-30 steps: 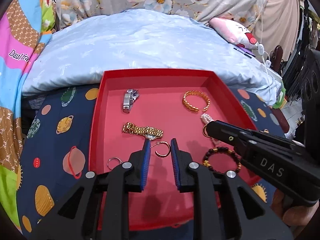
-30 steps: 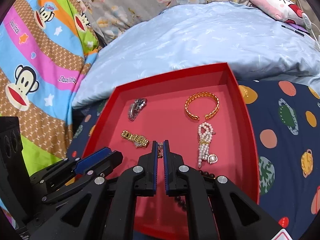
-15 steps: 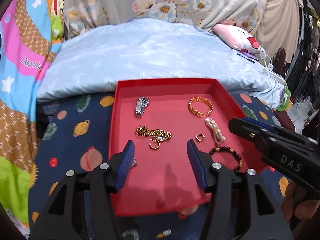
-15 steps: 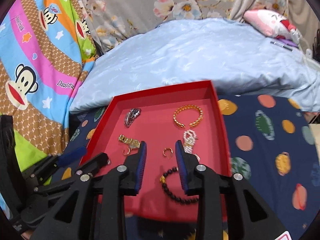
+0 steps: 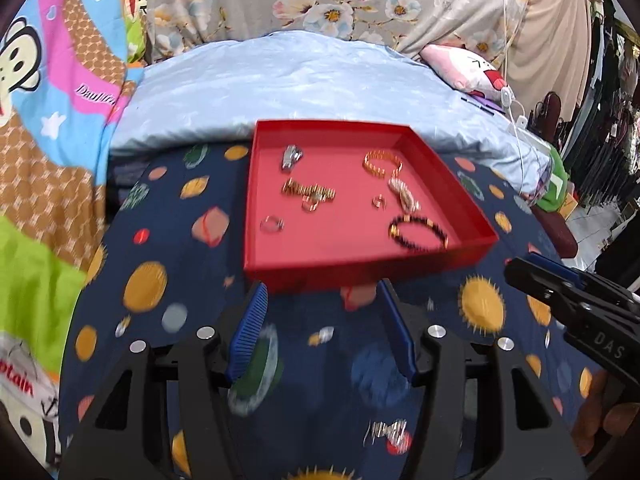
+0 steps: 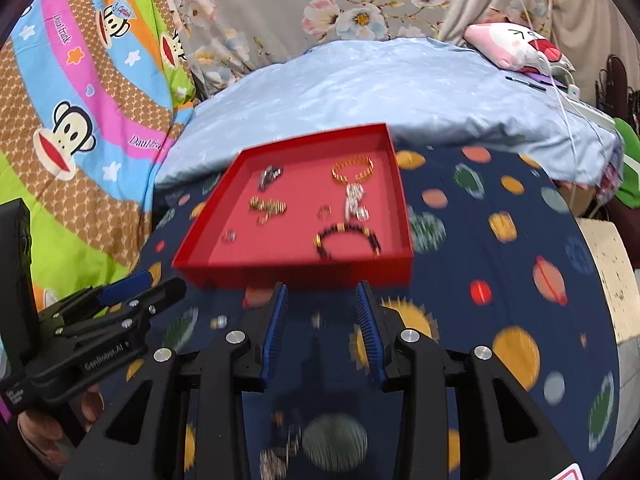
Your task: Organize jewelry
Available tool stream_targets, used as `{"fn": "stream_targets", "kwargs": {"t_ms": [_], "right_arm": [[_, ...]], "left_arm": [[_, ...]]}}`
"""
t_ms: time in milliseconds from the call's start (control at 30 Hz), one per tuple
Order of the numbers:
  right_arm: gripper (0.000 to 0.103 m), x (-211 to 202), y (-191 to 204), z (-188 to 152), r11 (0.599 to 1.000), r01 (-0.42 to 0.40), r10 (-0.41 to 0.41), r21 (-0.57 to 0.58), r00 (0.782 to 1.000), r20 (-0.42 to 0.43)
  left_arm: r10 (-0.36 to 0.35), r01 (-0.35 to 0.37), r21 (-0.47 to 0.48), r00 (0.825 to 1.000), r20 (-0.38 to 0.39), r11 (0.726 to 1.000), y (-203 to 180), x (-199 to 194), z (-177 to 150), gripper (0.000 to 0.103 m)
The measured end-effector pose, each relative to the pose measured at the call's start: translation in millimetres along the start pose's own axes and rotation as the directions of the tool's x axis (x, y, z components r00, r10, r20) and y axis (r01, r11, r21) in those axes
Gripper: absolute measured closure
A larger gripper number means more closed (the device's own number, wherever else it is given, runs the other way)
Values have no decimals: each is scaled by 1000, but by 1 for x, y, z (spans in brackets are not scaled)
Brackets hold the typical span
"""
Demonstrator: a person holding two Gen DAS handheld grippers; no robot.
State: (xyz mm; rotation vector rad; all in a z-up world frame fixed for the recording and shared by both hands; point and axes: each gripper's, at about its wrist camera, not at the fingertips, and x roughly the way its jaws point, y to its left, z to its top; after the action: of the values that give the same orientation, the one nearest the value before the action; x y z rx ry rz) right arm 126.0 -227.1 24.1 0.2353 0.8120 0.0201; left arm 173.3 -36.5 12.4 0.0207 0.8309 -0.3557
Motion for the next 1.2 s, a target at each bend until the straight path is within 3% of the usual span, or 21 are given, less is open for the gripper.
{"fn": "stream_targets", "kwargs": {"t_ms": [267,533,1067,1200], "right_arm": [[68,-20,5,-49,1000,5,-6,-11,998,-60],[70,-6,18,-85,1000,-15,11,-22,990,-142],[95,25,25,-93,998,18,-31,-68,981,-193],[96,25,21,-92,998,23,-34,-58,981,-191]], "left_arm": [[40,-40,12,999,-35,999,-2,-18,-44,48],[49,-51,-25,996,-72,998,5,-25,-70,48],[33,-37,-31,993,-111,999,8,-22,-87,48],[21,-24,-26,993,-113,999,3,-22,-87,48]]}}
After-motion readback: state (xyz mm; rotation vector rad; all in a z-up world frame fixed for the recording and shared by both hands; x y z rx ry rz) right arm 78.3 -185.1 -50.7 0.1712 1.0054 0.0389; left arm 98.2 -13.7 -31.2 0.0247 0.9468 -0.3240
